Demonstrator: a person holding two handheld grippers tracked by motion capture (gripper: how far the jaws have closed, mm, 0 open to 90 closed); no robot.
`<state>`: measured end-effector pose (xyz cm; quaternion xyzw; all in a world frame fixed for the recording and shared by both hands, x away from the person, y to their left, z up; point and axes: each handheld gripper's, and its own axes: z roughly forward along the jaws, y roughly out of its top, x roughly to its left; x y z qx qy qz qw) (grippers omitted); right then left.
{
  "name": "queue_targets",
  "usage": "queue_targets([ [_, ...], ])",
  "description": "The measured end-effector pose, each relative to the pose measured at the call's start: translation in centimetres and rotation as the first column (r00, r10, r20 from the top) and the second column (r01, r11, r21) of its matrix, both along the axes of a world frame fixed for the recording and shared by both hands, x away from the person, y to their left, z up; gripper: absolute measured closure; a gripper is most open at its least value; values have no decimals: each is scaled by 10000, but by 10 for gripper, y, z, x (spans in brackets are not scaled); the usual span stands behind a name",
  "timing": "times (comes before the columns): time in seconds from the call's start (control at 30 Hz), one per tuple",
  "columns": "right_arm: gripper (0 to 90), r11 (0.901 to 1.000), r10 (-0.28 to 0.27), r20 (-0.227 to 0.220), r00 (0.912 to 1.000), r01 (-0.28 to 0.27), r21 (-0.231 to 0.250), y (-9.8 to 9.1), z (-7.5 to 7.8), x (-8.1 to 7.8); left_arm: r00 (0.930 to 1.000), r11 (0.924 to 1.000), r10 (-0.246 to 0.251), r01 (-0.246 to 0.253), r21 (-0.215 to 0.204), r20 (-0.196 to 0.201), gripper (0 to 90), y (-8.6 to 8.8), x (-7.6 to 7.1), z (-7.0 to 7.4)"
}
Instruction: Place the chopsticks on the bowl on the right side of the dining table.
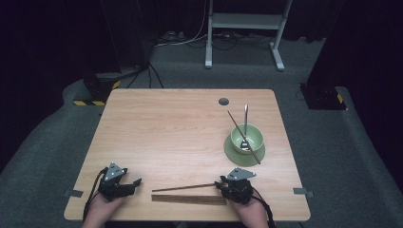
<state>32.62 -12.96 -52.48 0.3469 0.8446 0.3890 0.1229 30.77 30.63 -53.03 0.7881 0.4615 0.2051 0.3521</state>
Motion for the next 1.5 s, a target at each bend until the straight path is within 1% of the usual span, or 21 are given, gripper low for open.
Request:
queue_targets([
  [0.03, 628, 9997, 217, 71, 9997, -216, -76, 3, 0, -1, 10000, 10000, -10, 10, -6, -11, 249, 0, 0, 0],
  [0.17, 655, 9980, 514, 340, 9981, -501, -376, 10, 0, -3, 10000, 10000, -4, 4, -5, 6, 249, 0, 0, 0],
  [0.27, 693, 9980, 500, 359, 9981, -486, -394, 12, 0, -4, 10000, 10000, -27, 27, -25, -2, 249, 0, 0, 0],
  [0.37, 754, 9980, 424, 440, 9981, -403, -477, 11, 0, -4, 10000, 10000, -9, 9, -13, -1, 249, 0, 0, 0],
  [0.4, 754, 9980, 424, 440, 9981, -403, -477, 11, 0, -4, 10000, 10000, -9, 9, -13, -1, 249, 0, 0, 0],
  [0.43, 773, 9987, 284, 362, 9989, -269, -422, 9, 0, -3, 10000, 10000, -8, 8, -6, 6, 249, 0, 0, 0],
  [0.6, 793, 9993, 146, 284, 9995, -136, -360, 7, 0, -2, 10000, 10000, -18, 18, -34, -4, 249, 0, 0, 0],
  [0.67, 813, 9995, -12, 186, 9998, 18, -314, 6, 1, -1, 10000, 10000, -13, 13, -19, -3, 249, 0, 0, 0],
  [0.77, 832, 9994, -20, 224, 9997, 28, -355, 6, 1, -1, 10000, 10000, -31, 31, -32, -4, 249, 0, 0, 0],
  [0.87, 834, 9995, -72, 194, 9998, 78, -314, 5, 1, 0, 10000, 10000, -16, 16, -12, 4, 249, 0, 0, 0],
  [1.0, 830, 9993, -35, 272, 9996, 45, -362, 6, 0, -1, 10000, 10000, -32, 32, -38, -8, 249, 0, 0, 0],
  [1.1, 789, 9995, 69, 294, 9995, -59, -322, 6, 0, -1, 10000, 10000, -15, 15, -17, 5, 249, 0, 0, 0],
  [1.23, 781, 9990, 147, 399, 9991, -130, -427, 6, 0, -2, 10000, 10000, -12, 12, -6, 7, 249, 0, 0, 0],
  [1.4, 789, 9987, 93, 465, 9989, -69, -502, 8, 0, -3, 10000, 10000, -21, 21, -16, 4, 249, 0, 0, 0],
  [1.5, 830, 9984, 22, 523, 9986, 7, -559, 8, 0, -3, 10000, 10000, -12, 12, 3, 17, 250, 0, 0, 0],
])
